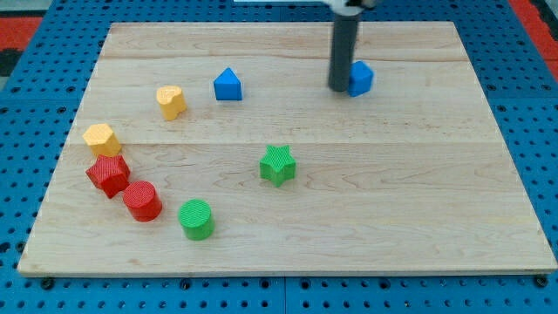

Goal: Push the blue triangle closer to the blue cube

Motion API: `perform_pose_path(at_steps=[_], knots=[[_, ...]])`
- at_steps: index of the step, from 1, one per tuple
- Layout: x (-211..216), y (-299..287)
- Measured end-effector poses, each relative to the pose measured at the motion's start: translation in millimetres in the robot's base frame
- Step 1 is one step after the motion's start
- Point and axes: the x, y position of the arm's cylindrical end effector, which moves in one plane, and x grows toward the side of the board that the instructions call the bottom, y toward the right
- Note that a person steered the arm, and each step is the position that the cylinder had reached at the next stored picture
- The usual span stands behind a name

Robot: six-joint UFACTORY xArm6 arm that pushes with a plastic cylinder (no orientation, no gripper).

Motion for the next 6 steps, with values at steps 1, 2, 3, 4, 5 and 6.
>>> perform_pose_path(at_steps=[1, 2, 3, 4, 5, 6], knots=[[-12, 36], [26, -45], [39, -128], [31, -144], [-5, -144], [7, -116]])
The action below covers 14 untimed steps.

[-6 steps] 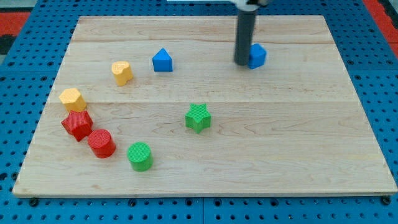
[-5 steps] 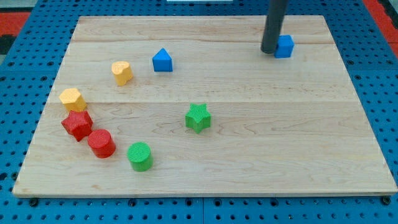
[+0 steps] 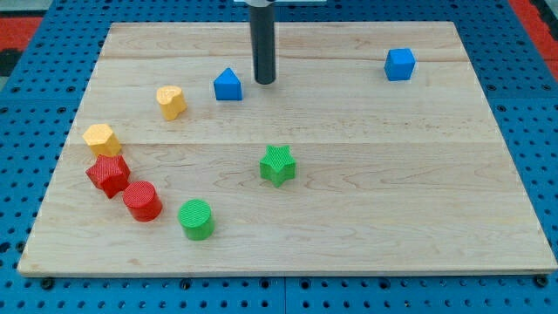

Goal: Push the blue triangle closer to the blue cube

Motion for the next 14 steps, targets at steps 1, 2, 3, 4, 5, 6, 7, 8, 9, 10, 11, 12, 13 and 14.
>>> perform_pose_path(at_steps=[1, 2, 3, 4, 5, 6, 7, 8, 9, 10, 11, 12, 13, 14], knots=[[44, -4], [47, -57], [34, -74], [19, -84], [-1, -99], [-21, -120], [-40, -53], [-50, 58], [-50, 54], [-49, -11], [-32, 12], [-27, 59], [-28, 116], [-13, 105]])
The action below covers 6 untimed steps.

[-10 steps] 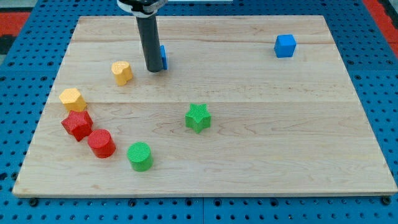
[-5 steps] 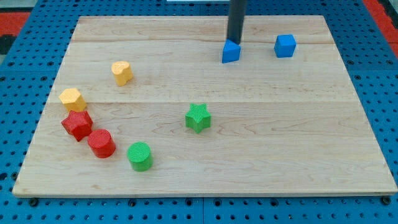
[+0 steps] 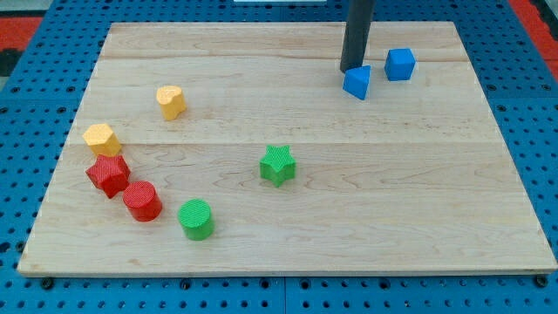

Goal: Push the blue triangle closer to the blue cube

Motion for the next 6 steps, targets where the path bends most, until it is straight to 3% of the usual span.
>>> perform_pose_path(at_steps=[1, 2, 3, 6], knots=[[30, -12], [31, -7], [51, -46], [26, 76]])
